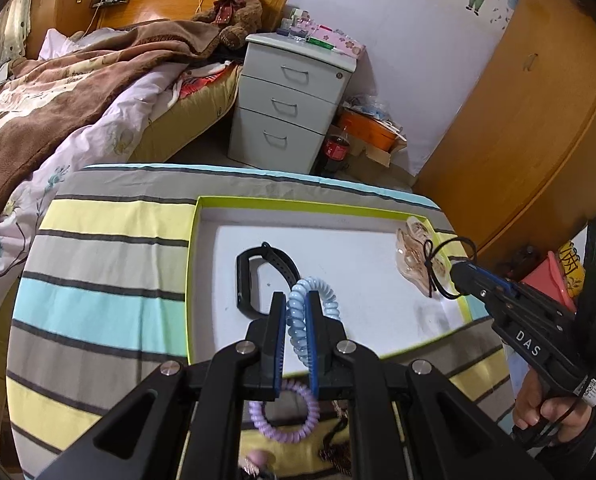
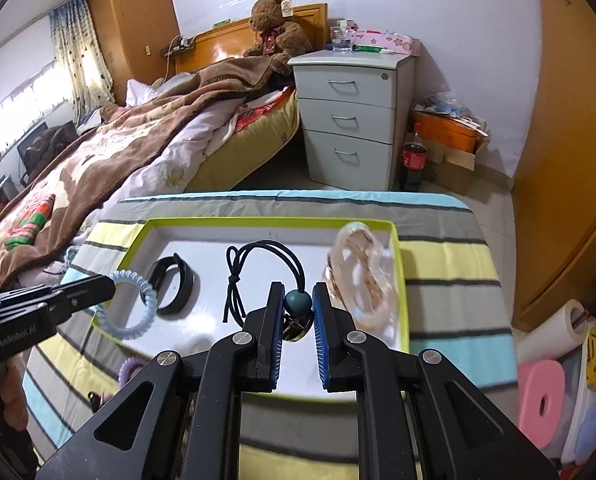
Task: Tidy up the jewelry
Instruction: 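Carry both hair ties into the green box and open both tools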
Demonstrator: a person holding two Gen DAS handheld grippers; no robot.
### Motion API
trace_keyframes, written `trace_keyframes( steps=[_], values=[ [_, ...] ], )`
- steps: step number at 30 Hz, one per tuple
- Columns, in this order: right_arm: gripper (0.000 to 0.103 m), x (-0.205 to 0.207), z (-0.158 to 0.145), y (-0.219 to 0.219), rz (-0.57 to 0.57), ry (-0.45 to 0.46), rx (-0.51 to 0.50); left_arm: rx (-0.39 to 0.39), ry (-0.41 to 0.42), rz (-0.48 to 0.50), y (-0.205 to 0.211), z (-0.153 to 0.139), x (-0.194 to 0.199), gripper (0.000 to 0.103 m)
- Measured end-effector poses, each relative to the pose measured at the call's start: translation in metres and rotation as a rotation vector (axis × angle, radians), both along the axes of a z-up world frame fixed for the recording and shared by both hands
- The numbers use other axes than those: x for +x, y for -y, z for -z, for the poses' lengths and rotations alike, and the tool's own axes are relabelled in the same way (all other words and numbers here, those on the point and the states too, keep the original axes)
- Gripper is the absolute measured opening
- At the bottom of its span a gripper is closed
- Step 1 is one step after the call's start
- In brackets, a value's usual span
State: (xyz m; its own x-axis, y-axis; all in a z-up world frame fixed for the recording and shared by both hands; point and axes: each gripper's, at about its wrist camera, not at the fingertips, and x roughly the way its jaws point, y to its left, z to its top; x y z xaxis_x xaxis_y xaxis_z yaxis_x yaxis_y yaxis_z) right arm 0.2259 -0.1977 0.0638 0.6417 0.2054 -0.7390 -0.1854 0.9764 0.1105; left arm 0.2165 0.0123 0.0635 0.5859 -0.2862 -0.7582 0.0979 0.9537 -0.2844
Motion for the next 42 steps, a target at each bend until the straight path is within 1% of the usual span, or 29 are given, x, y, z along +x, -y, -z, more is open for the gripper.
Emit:
trace_keyframes(
  steps=[7,14,21,28,42],
  values=[
    [0.015,0.035,0.018,-0.009,0.004,-0.048,-0.013,0.001,-0.027,-0.013,0.000,0.013,0.025,0.010],
    [0.015,0.053,0.029,-0.013,-0.003,-0.069,-0.023,0.000,-0.064,-0.023,0.000,0.028,0.048,0.010],
    [0.015,0.068,0.038,-0.016,-0.024,-0.106,-0.030,0.007,-0.080,-0.018,0.003,0.036,0.053,0.010],
    [0.015,0.073,0.043,-0.021,-0.043,-0.123,-0.044,0.007,-0.094,-0.019,0.004,0.040,0.056,0.010],
    [0.015,0.077,0.045,-0.028,-0.058,-0.125,-0.073,0.005,-0.102,-0.033,0.001,0.041,0.057,0.010]
  ],
)
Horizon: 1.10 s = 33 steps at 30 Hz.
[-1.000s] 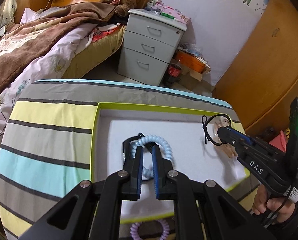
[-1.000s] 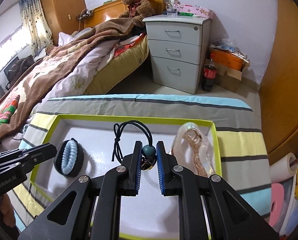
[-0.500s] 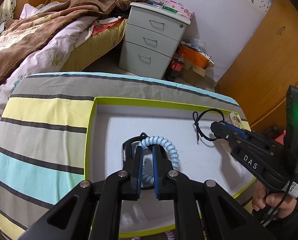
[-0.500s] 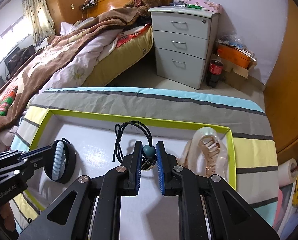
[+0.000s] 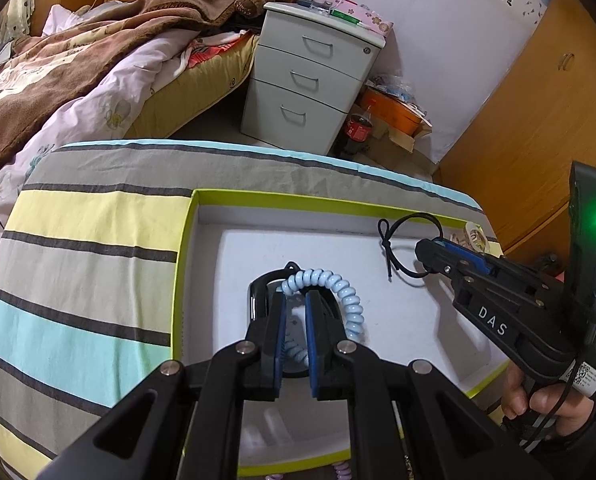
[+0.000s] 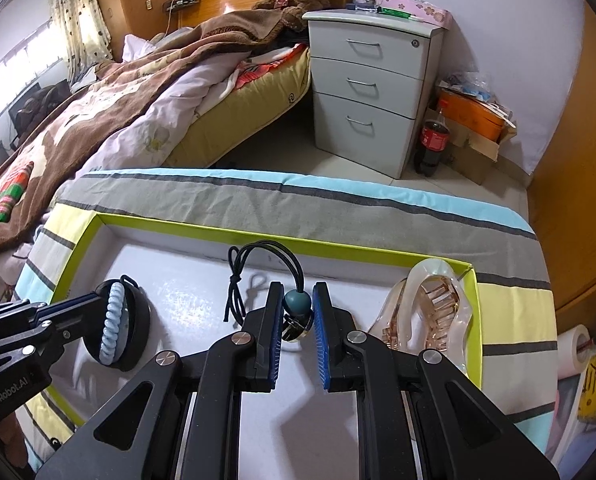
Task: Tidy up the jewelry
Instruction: 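Carry both hair ties into the green box and open both tools, then withdraw both open tools from the box back toward the jewelry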
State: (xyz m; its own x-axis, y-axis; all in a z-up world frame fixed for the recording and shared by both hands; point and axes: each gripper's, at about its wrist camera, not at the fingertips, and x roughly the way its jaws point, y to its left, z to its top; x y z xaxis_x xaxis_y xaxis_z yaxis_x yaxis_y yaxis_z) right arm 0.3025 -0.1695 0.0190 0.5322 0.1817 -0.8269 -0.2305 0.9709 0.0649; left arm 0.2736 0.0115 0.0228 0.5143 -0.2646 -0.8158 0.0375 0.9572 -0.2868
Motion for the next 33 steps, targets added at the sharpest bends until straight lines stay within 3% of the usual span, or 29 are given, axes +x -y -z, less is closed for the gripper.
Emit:
trace_keyframes(
  steps=[6,12,15,23,28,33],
  values=[
    [0.018,0.000,0.000,-0.001,0.004,-0.002,-0.010,-0.002,0.000,-0.005,-0.001,-0.001,-0.001,0.012],
    [0.021,-0.004,-0.004,0.001,0.013,0.008,-0.011,0.000,0.005,-0.006,0.000,-0.003,-0.004,0.021],
    [0.027,-0.008,-0.007,0.002,0.018,0.009,-0.003,-0.001,0.007,-0.009,0.000,-0.006,-0.007,0.022],
    [0.029,-0.032,-0.023,0.005,0.018,0.039,0.026,0.008,0.028,-0.006,-0.001,-0.018,-0.023,0.036],
    [0.029,-0.056,-0.033,0.009,0.013,0.059,0.052,0.022,0.057,-0.002,-0.002,-0.029,-0.044,0.050],
    [0.030,-0.080,-0.037,0.013,0.006,0.069,0.073,0.017,0.075,-0.014,-0.010,-0.037,-0.066,0.054]
  ],
)
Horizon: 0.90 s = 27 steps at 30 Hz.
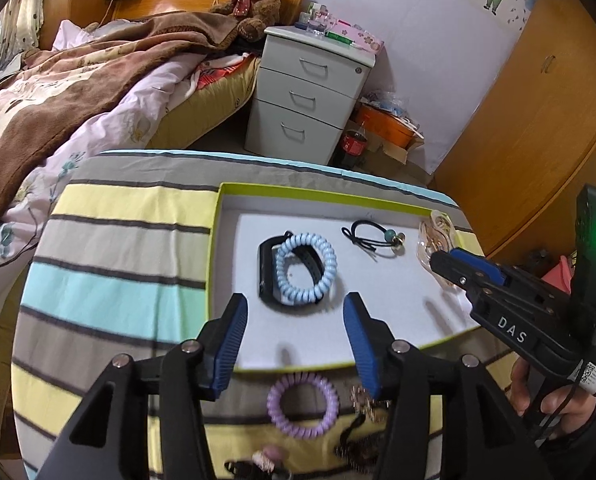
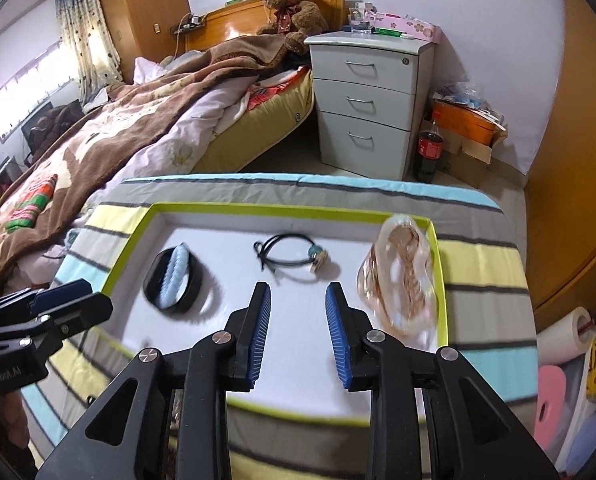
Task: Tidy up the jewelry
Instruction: 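Withdraw both open tools from the box back toward the jewelry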
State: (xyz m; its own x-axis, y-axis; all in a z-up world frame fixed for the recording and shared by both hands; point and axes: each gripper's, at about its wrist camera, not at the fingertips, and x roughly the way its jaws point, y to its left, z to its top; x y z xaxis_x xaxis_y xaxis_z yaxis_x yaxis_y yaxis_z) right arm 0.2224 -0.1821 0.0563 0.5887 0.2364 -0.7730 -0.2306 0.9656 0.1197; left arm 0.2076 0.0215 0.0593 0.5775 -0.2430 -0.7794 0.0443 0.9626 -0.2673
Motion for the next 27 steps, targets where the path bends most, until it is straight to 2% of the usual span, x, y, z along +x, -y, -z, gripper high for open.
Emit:
trace_keyframes(
  steps=[6,8,13,17,18,21,27],
  values=[
    [0.030,-0.037,-0.003,0.002,-0.035,0.019,0.043,-0.001,0.019,-0.007,-0.011,-0.004,-0.029,0.058],
    [0.030,-0.047,-0.002,0.001,-0.059,0.024,0.047,-0.003,0.028,-0.011,-0.015,-0.004,-0.041,0.066],
    [0.030,-0.075,0.007,-0.004,-0.110,0.008,0.079,-0.014,0.037,-0.018,-0.025,0.001,-0.066,0.073],
    [0.042,-0.092,0.018,-0.011,-0.168,-0.015,0.097,-0.024,0.035,-0.027,-0.032,0.006,-0.083,0.077],
    [0.042,-0.096,0.021,-0.015,-0.189,-0.022,0.102,-0.036,0.029,-0.029,-0.035,0.009,-0.086,0.079],
    [0.042,-0.104,0.027,-0.027,-0.258,-0.020,0.089,-0.053,0.026,-0.051,-0.044,0.013,-0.097,0.085],
    [0.042,-0.114,0.038,-0.053,-0.358,-0.028,0.051,-0.066,0.014,-0.066,-0.063,0.023,-0.116,0.091]
  ],
)
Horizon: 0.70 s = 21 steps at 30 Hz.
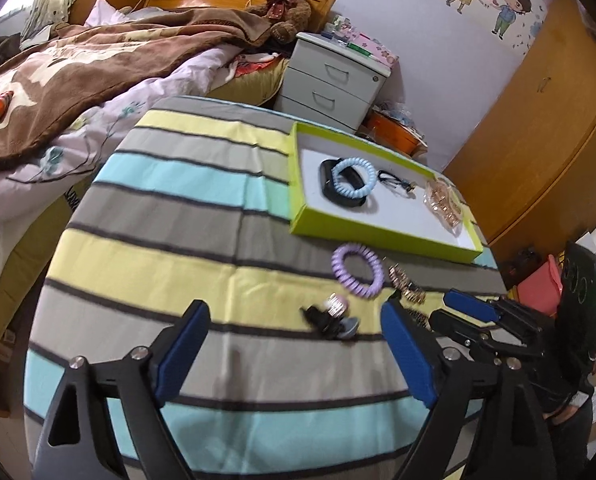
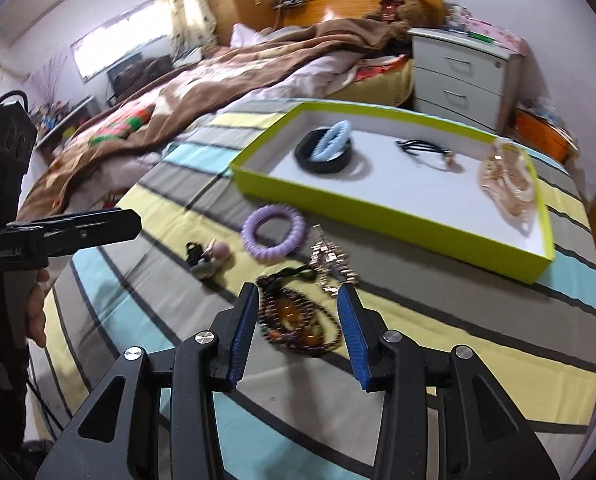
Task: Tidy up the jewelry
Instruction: 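Withdraw both open tools from the box back toward the jewelry, then grasp the brown beaded bracelet with the right tool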
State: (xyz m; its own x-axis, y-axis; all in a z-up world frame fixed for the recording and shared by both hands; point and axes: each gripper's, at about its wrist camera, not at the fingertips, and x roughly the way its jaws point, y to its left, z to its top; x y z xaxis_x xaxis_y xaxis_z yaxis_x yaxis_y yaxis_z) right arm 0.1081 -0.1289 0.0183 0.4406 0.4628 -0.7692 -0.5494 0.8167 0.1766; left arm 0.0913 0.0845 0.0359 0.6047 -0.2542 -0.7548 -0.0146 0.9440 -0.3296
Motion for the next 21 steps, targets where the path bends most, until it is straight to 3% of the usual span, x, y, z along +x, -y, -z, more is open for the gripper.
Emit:
trace_keyframes(
  steps=[6,15,21],
  values=[
    [0.042,-0.002,0.008,-0.018,-0.056,0.008,-0.051,-0.037,-0.036,-0.026,-0.017,0.012,-0.010,0.093],
    [0.045,0.001,0.021,-0.039,-0.077,0.071,-0.189,-0.003,-0.086,-0.011,-0.015,0.029,-0.019,0.093],
    [0.046,0.001,0.022,-0.038,-0.055,0.085,-0.209,-0.003,-0.112,-0.015,-0.013,0.033,-0.019,0.093]
  ],
)
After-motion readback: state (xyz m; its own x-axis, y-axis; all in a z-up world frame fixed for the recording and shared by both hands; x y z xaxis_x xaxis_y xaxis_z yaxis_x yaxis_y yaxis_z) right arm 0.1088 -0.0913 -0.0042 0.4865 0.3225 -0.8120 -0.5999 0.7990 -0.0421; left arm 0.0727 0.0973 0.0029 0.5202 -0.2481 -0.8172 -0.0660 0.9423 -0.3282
